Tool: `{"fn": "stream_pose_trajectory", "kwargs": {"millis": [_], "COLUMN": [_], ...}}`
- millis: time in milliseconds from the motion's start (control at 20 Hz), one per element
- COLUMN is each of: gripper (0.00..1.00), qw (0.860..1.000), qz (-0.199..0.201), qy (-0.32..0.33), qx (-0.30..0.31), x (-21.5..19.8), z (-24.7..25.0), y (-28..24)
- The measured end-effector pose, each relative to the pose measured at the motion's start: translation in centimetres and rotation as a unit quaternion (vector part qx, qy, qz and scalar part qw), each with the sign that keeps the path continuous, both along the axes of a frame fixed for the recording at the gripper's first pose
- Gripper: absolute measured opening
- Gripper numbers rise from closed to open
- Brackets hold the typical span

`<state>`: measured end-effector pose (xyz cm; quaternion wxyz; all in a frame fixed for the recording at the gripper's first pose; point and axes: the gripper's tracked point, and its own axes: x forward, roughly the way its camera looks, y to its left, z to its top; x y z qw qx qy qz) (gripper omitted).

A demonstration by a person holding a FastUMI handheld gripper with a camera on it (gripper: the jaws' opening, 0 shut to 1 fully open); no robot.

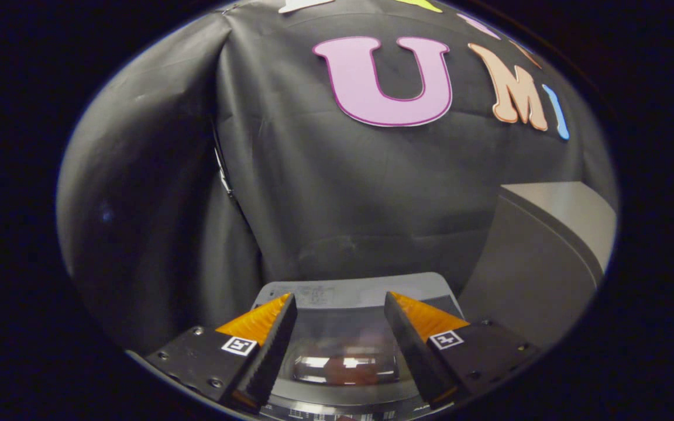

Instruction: Put the clothes into the washing machine and then close the washing machine lid.

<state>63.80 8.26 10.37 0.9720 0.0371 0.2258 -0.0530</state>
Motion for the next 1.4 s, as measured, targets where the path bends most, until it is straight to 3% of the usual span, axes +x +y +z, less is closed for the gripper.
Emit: {"fn": "stream_pose_trajectory", "kwargs": {"millis": [500,1050,1400], "gripper": [0.91,0.91,0.91], "qw": [0.996,0.992,0.99], "qz": [0.064,0.061,0.052], "qy": [-0.062,-0.109,-0.122], "qx": [-0.003,0.001,0.045], "x": [0.9,-0.7,-3.2], "z": [1.5,2.2,2.4], "y": [0.1,-0.3,0.2]}}
